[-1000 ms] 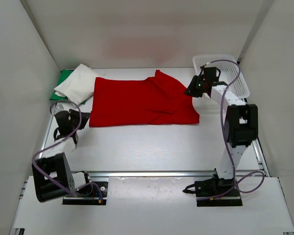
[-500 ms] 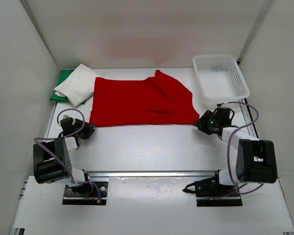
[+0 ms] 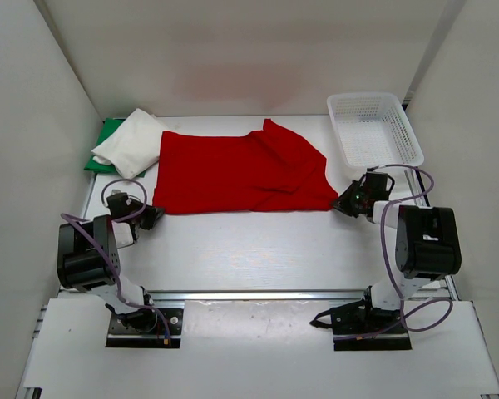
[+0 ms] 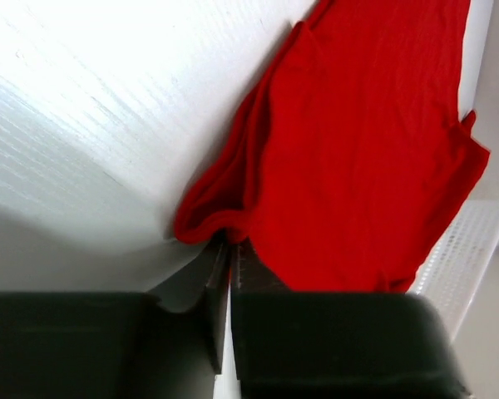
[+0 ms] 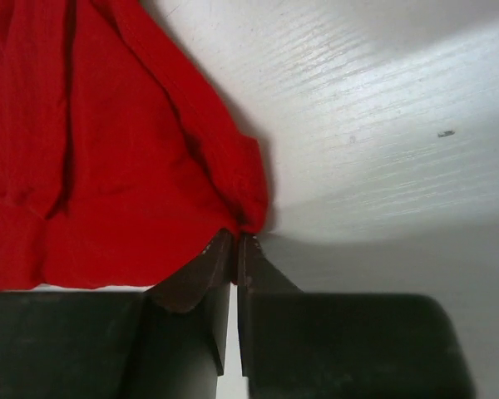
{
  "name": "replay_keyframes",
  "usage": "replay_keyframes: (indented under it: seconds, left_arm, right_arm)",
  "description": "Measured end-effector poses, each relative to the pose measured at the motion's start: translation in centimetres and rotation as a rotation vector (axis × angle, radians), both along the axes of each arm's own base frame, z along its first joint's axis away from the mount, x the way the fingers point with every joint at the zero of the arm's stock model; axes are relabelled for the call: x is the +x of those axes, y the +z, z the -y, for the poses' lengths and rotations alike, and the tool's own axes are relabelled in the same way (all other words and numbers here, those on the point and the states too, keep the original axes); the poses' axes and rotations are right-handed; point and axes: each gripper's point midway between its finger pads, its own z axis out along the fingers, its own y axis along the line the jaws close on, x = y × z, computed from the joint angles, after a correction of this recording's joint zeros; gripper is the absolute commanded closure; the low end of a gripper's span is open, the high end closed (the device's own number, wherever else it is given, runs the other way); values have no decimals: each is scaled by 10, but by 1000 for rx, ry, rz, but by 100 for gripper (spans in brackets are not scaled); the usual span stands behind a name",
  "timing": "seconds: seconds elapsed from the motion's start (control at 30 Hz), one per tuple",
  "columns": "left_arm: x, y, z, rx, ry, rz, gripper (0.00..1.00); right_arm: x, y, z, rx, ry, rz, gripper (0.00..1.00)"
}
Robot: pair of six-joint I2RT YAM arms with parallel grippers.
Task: Fold and stack the t-shirts
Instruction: Fold the flattened tshirt in 1/3 of the way
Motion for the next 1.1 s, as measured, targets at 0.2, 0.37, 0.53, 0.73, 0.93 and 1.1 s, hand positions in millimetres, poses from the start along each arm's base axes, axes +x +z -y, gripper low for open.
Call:
replay_keyframes:
  seconds: [0.2,0.37,0.53,0.73,0.93,1.1]
  left_arm:
    - [4,1,-1,12,-1,-4,100]
    - [-5,4,-6,30,-2,-14,100]
    - [-40,17,-14,45,12,7,100]
    - [-97,21,-12,94,9,-9,100]
    - [-137,4,2,122,-45,-114,60]
    - [-141,13,3,118,-68,-166,47]
  right_arm:
    - [-4,4,0,16,-24,10,100]
    - [-39,14,4,37,-67,45,100]
    - [-89,20,14,72,-145,87,100]
    - [-127,44,16,84,-183,181,100]
    - [-157,37,-2,72,-140,104,77]
    - [-168,41,-3,41,-138,71,50]
